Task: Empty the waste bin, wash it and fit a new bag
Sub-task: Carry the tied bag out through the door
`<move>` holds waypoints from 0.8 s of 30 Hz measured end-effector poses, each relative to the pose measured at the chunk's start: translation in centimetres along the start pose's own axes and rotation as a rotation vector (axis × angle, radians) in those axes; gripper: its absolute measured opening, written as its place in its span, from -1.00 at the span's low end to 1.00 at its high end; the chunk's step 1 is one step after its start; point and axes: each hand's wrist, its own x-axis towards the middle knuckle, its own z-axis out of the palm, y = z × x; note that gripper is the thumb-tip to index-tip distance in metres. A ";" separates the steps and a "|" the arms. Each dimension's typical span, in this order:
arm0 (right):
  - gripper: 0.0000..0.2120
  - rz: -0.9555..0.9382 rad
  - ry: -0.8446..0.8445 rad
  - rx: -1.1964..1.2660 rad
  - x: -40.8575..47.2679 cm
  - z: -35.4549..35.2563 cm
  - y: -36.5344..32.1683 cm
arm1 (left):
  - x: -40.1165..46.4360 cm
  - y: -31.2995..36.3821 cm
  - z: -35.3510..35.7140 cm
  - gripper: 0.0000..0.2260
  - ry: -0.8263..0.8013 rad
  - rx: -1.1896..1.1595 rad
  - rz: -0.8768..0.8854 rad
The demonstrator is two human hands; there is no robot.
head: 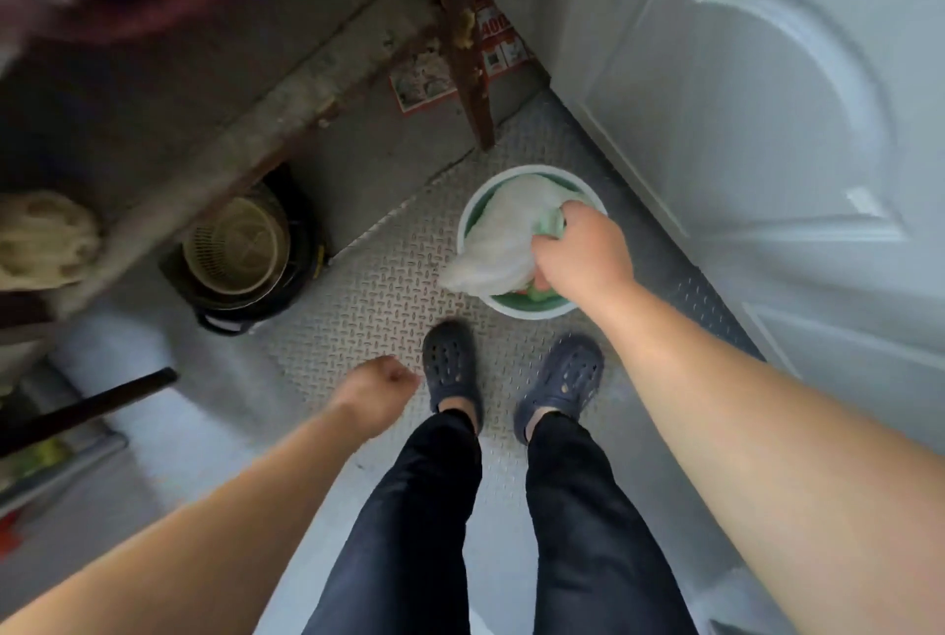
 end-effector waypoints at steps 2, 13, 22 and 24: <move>-0.96 0.057 -0.029 -0.012 -2.7 -1.5 -1.4 | -3.8 -1.3 -0.2 -0.79 -0.001 0.011 -0.009; -0.67 0.184 -0.024 -0.066 -19.2 -10.6 -8.6 | -23.5 -8.2 -2.1 -0.87 -0.025 0.111 0.118; -0.84 0.141 -0.074 -0.175 -26.4 -14.7 -6.4 | -31.0 -14.6 -5.2 -0.84 0.095 -0.090 0.070; -0.86 0.146 -0.135 -0.228 -26.6 -15.3 -5.3 | -31.9 -15.3 -5.2 -0.82 0.143 -0.183 0.007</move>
